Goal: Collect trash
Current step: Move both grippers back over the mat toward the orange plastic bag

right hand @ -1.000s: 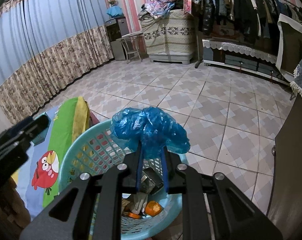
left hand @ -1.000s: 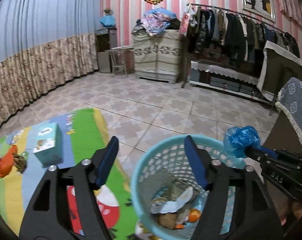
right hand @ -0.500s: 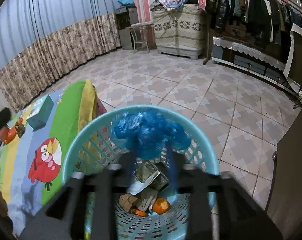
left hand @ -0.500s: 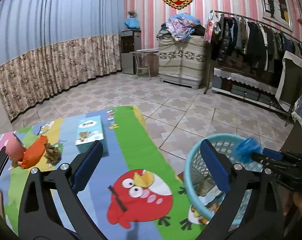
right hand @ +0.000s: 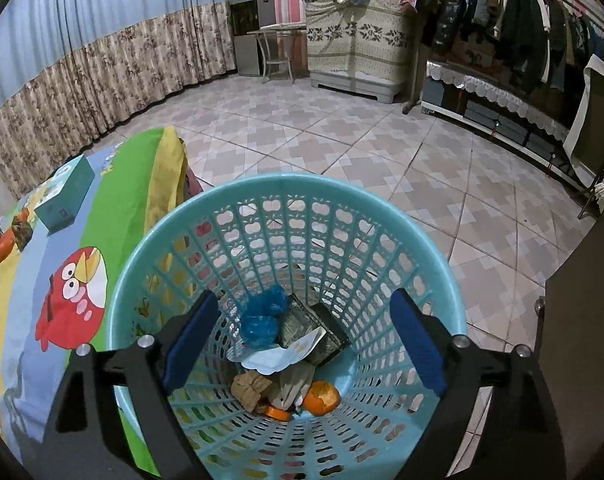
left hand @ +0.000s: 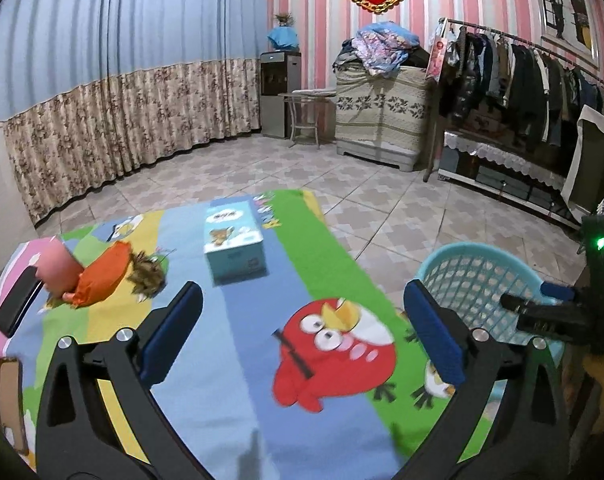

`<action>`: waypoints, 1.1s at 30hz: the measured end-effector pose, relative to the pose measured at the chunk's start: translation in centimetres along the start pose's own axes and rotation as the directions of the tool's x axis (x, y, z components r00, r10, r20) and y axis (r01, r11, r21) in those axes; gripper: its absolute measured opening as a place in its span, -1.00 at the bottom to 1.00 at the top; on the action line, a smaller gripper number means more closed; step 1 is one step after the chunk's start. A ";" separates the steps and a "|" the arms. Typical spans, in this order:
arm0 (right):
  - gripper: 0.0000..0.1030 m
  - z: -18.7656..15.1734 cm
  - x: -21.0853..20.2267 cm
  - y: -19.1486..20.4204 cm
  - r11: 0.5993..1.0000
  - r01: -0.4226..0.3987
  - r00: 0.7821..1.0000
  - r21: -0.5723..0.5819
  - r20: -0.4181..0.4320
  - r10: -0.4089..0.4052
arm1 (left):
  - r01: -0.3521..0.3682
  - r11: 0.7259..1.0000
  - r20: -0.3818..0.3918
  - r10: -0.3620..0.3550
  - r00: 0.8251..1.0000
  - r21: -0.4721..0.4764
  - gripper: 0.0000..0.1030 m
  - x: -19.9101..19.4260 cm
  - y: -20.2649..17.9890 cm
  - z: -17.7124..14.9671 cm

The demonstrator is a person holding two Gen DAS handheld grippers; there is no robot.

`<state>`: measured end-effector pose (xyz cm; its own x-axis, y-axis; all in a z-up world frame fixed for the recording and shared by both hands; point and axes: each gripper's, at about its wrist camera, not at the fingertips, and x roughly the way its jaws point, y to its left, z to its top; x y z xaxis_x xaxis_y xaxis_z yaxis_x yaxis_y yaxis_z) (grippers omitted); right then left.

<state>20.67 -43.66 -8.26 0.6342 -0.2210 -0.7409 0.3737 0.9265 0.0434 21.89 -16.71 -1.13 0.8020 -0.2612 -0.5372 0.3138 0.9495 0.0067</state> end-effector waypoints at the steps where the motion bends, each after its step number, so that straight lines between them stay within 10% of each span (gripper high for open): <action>1: 0.68 0.0 -0.2 0.2 1.000 0.000 1.000 0.008 0.008 -0.001 | -0.004 1.000 -0.002 0.004 1.000 -0.002 0.89 -0.1 0.5 -0.3; 16: 0.84 0.8 -1.6 6.8 0.998 -0.055 0.995 0.033 0.091 0.052 | -0.200 0.979 -0.049 0.198 0.979 -0.046 0.89 2.2 13.5 -1.2; 33: 0.84 -0.8 -0.6 18.5 0.978 -0.069 0.994 -0.197 0.068 0.084 | -0.287 0.952 -0.214 0.260 0.941 -0.106 0.77 10.3 24.9 -2.6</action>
<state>26.67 -26.11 -7.61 0.7077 -0.1626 -0.6876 0.1881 0.9814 -0.0385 36.62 4.66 -8.71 0.7279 0.0385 -0.6846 0.0143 0.9974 0.0713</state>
